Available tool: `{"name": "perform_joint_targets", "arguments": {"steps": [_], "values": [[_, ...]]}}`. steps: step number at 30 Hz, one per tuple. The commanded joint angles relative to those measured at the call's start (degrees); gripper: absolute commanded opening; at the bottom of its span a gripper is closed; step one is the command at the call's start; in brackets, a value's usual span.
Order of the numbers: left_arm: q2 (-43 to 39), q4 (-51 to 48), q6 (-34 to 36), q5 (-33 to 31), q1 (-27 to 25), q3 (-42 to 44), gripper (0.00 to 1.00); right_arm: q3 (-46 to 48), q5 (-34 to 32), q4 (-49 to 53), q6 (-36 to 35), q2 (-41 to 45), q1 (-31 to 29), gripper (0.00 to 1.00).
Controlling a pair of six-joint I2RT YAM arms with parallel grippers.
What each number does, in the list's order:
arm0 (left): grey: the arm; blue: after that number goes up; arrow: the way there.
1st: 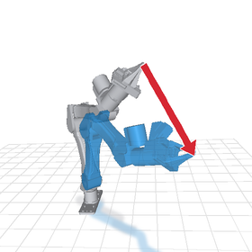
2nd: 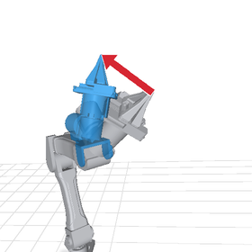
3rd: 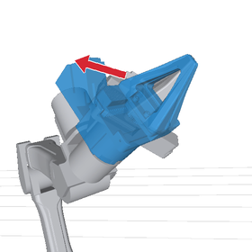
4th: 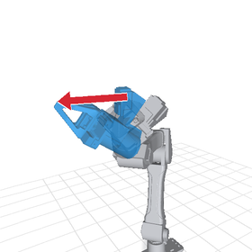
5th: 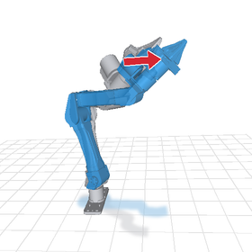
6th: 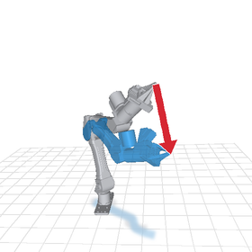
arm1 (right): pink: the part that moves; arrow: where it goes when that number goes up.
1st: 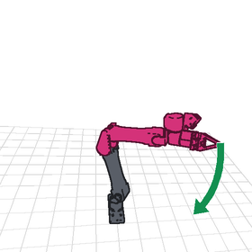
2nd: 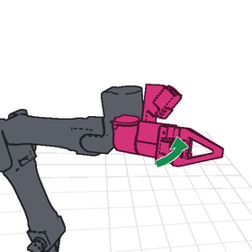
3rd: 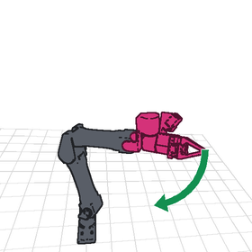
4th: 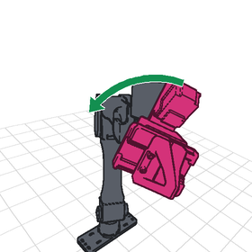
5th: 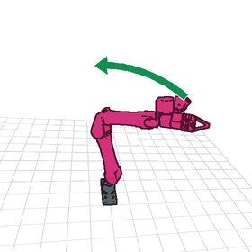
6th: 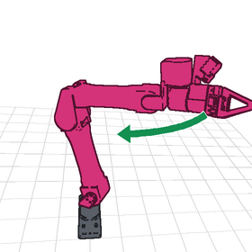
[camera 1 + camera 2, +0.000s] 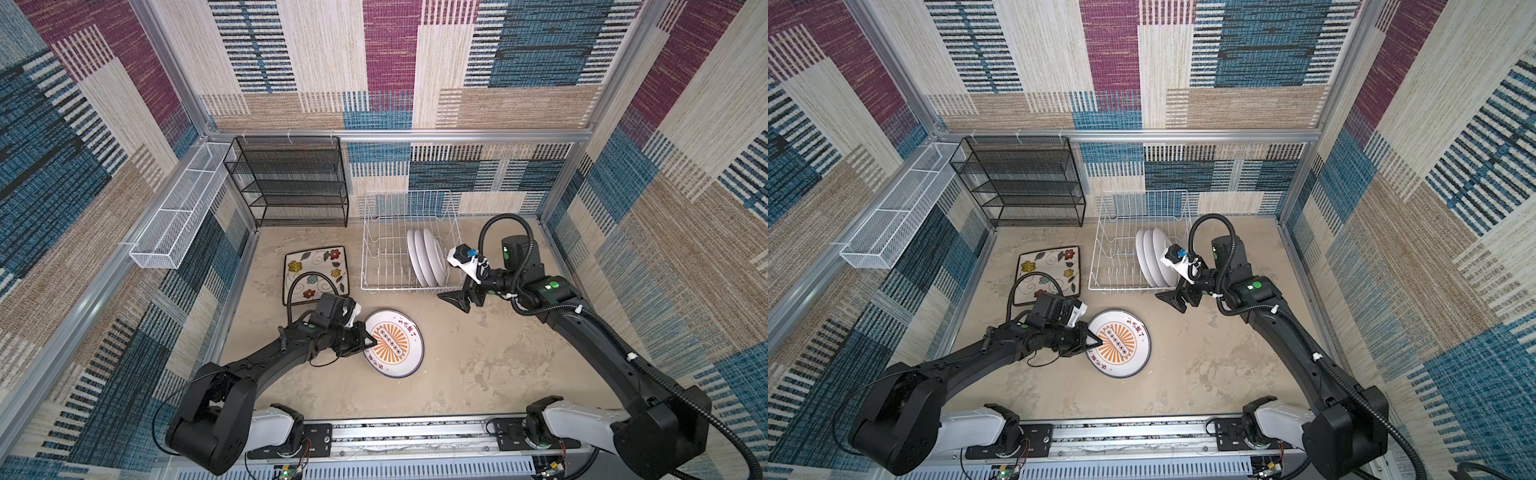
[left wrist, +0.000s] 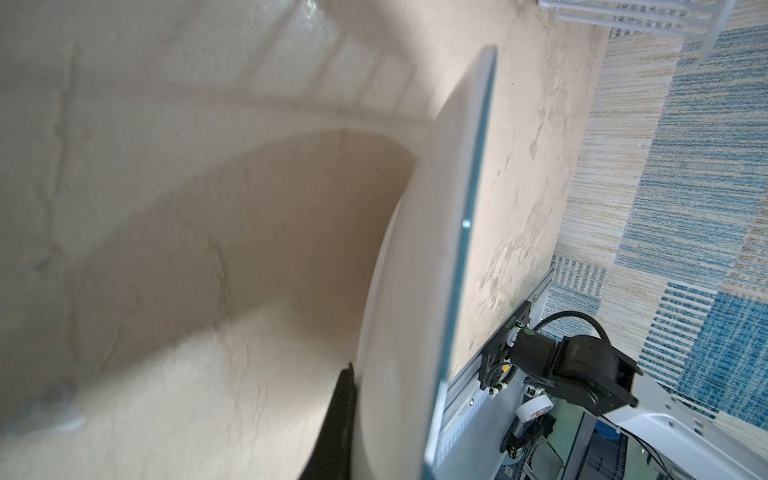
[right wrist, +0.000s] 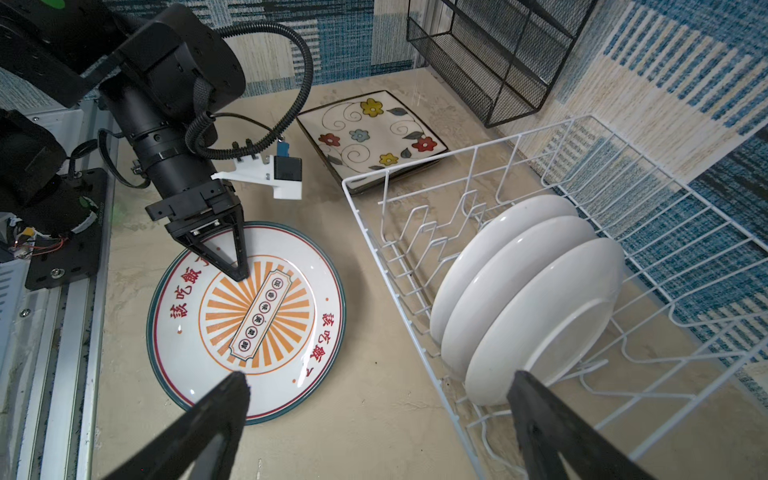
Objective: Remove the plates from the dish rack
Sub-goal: 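Lower the sunburst plate flat onto the floor and open the left gripper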
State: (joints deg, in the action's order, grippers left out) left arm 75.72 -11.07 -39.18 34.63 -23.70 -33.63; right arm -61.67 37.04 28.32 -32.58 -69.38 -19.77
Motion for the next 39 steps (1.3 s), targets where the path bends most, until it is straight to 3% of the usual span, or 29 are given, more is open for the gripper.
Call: {"name": "perform_joint_targets", "arguments": {"steps": [1,7,10,17,23,31,39], "values": [[2.2,4.8,-1.4,0.7,0.1,-0.8,0.10,-0.8,-1.3,2.3,-1.0,-1.0,-0.1,0.99],[5.7,3.8,0.1,0.6,0.1,-3.1,0.20,-0.3,-2.5,1.8,-0.7,-1.3,-0.1,0.99],[7.2,0.4,0.3,-3.2,0.5,-4.6,0.34,0.0,-3.0,1.1,-0.4,-0.9,-0.1,0.99],[9.9,0.4,-0.1,-2.2,0.7,-4.9,0.50,0.3,-4.7,-0.3,0.1,-0.1,-0.1,0.99],[9.7,-3.7,-0.8,-6.9,0.8,-6.1,0.71,0.7,-5.1,-1.8,0.4,-0.2,-0.1,0.99],[9.2,-7.6,-1.6,-11.2,0.9,-8.6,0.77,0.7,-8.1,-5.7,1.5,-0.2,-0.2,0.99],[4.2,-18.7,-2.0,-18.5,1.1,-14.3,0.79,3.2,-12.5,-12.8,5.1,3.3,-0.3,0.99]]}}
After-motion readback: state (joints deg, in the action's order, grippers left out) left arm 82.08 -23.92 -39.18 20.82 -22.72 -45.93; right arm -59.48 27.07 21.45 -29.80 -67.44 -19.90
